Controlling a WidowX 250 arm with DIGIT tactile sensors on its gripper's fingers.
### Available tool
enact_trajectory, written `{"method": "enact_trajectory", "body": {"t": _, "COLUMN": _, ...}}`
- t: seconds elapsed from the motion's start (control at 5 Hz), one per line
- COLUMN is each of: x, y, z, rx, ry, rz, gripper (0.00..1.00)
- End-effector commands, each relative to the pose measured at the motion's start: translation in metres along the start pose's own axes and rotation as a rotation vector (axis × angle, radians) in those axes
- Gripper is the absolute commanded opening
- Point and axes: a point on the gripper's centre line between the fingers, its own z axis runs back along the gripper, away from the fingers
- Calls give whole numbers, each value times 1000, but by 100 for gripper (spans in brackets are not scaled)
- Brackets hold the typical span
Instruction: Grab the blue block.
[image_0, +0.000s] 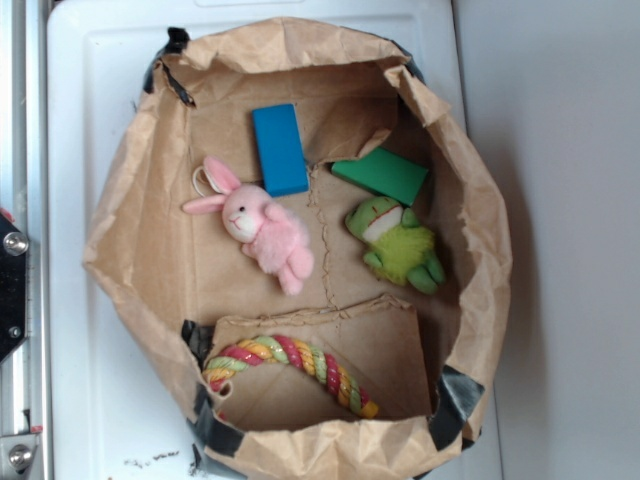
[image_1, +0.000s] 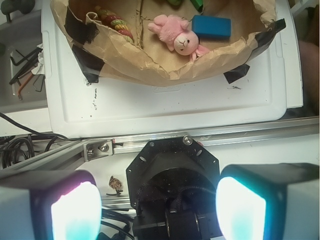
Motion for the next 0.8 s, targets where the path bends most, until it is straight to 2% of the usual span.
{"method": "enact_trajectory", "body": {"t": 0.0, "x": 0, "y": 0, "z": 0, "rx": 0, "ry": 0, "rz": 0, "gripper": 100}}
{"method": "enact_trajectory", "body": {"t": 0.2, "x": 30, "y": -3, "z": -3, "rx": -24, "ry": -28, "rz": 70, "gripper": 100}}
{"method": "enact_trajectory", "body": {"t": 0.6, "x": 78, "y": -2, "z": -31, "rx": 9, "ry": -131, "rz": 232, "gripper": 100}}
